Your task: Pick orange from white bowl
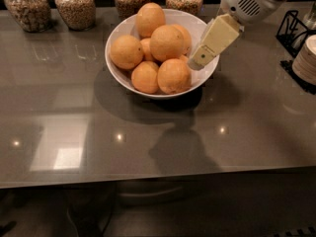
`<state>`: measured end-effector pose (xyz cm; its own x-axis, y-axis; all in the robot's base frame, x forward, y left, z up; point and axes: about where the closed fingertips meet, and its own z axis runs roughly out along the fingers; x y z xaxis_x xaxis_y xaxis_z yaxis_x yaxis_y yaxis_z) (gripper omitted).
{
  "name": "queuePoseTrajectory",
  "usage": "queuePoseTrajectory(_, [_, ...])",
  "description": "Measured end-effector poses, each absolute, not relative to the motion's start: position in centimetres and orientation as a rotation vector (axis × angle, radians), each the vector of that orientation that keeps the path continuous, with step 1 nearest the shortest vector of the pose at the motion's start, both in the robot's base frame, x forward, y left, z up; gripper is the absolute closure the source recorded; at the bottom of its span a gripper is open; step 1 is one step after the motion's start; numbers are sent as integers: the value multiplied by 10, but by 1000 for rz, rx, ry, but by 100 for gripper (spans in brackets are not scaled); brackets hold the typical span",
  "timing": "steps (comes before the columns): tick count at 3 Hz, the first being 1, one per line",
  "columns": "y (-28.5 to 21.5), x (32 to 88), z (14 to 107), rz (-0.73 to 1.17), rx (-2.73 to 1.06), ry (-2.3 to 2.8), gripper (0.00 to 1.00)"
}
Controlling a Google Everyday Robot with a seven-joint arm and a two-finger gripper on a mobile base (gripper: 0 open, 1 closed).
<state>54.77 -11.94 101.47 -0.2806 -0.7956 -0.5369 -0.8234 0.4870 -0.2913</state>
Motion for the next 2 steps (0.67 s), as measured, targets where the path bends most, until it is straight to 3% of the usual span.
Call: queuePoseTrajectory(2, [-84, 580, 1003, 79, -1323, 2038, 0])
